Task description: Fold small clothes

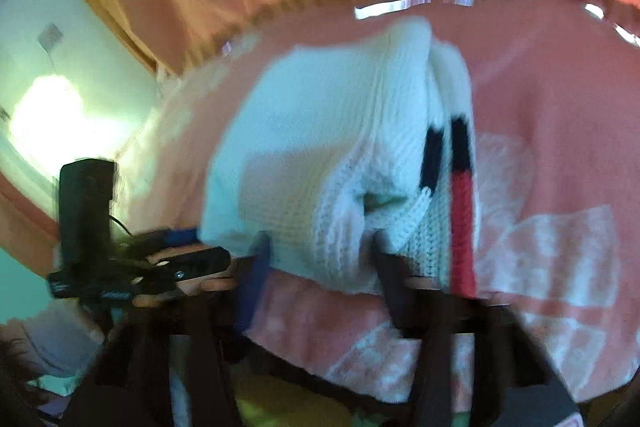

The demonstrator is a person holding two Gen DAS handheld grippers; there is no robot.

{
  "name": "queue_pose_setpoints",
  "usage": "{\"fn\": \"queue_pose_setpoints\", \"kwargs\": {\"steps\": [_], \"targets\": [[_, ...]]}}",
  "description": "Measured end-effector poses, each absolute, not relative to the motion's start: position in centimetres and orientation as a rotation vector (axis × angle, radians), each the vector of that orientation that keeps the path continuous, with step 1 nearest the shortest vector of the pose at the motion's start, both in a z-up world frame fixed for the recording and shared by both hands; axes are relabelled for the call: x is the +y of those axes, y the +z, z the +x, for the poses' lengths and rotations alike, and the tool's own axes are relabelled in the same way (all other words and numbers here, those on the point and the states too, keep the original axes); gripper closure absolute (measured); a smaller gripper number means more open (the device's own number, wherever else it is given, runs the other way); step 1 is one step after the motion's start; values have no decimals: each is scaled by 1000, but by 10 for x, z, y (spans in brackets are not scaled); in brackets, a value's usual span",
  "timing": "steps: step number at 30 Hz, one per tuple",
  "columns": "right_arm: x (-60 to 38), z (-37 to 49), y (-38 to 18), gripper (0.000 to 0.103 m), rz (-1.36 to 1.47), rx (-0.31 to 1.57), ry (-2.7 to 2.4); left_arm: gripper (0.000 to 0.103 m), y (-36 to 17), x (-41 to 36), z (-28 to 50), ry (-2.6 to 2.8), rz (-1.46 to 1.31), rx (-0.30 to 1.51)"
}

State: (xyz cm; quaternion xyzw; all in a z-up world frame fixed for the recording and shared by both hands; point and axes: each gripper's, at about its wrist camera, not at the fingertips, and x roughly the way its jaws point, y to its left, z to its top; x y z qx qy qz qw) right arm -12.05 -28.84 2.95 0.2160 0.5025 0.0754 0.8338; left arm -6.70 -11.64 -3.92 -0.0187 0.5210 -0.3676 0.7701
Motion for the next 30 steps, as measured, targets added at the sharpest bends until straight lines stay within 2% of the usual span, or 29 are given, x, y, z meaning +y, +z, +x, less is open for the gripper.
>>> {"fn": "queue_pose_setpoints", "kwargs": {"steps": [2, 3, 4, 5, 6, 7, 10, 11, 12, 15, 17, 19, 20, 21, 24, 26, 29, 30], "targets": [[-297, -122, 38, 95, 468, 1027, 138, 43, -44, -123, -67, -792, 43, 1123], [-303, -128, 51, 96, 479, 979, 129, 60, -47, -125, -67, -787, 74, 1133], [-315, -140, 67, 96, 483, 921, 99, 69, -49, -123, -65, -783, 84, 1146], [-326, -148, 74, 96, 496, 895, 64, 71, -51, -120, -62, -781, 76, 1164], [-336, -152, 68, 96, 495, 920, 25, 77, -55, -116, -58, -774, 59, 1194], [-340, -150, 53, 96, 473, 980, -19, 79, -59, -113, -54, -774, 26, 1214], [-344, -143, -5, 93, 487, 1203, -66, 77, -59, -116, -53, -785, 55, 1208], [-342, -143, -3, 92, 462, 1196, -68, 77, -59, -117, -54, -785, 71, 1204], [-339, -143, 3, 86, 433, 1180, -73, 77, -58, -117, -55, -784, 82, 1205], [-347, -155, 27, 82, 495, 1104, -47, 77, -38, -114, -59, -807, 80, 1186], [-354, -163, 41, 78, 530, 1057, -39, 72, -22, -109, -59, -821, 62, 1159], [-361, -164, 61, 58, 532, 996, -35, 56, 1, -104, -56, -840, 17, 1118], [-363, -159, 68, 55, 526, 976, -25, 52, 8, -98, -55, -837, 2, 1098], [-364, -150, 74, 55, 512, 963, -20, 45, 21, -98, -48, -825, -22, 1065], [-356, -108, 76, 55, 457, 986, -12, 42, 47, -112, -28, -813, -38, 1006], [-360, -86, 65, 55, 448, 1021, -10, 31, 57, -128, -14, -789, -30, 970], [-365, -54, 39, 55, 452, 1092, -14, 29, 42, -150, 14, -739, 24, 985], [-365, -49, 32, 67, 453, 1112, -17, 29, 34, -154, 19, -722, 35, 997]]}}
